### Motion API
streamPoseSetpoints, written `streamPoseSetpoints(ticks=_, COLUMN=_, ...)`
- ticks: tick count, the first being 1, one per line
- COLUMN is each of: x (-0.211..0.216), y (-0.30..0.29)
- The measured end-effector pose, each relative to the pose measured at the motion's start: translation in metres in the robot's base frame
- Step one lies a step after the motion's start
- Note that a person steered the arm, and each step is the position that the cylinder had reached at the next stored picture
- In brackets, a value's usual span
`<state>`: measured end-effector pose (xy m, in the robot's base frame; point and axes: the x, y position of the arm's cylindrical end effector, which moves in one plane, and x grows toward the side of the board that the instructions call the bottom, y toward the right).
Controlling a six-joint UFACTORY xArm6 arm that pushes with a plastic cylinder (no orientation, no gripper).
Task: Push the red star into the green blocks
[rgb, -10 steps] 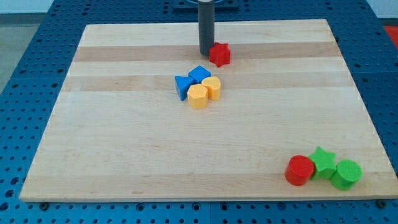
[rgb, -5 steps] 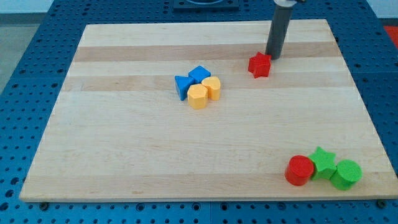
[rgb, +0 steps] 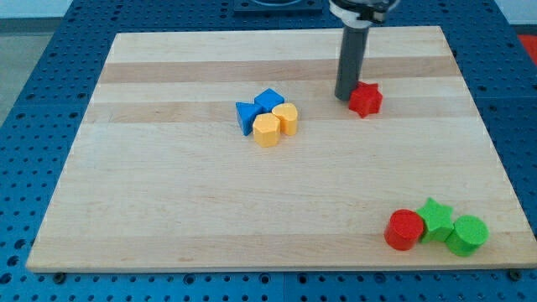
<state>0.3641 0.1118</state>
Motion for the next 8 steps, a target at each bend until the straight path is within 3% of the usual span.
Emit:
streamPoseSetpoints(ticks=2, x=-0.014, y=0.028)
streamPoseSetpoints(ticks=5, x=0.059, y=0.041)
streamPoseSetpoints(ticks=8, x=0.066, y=0.087)
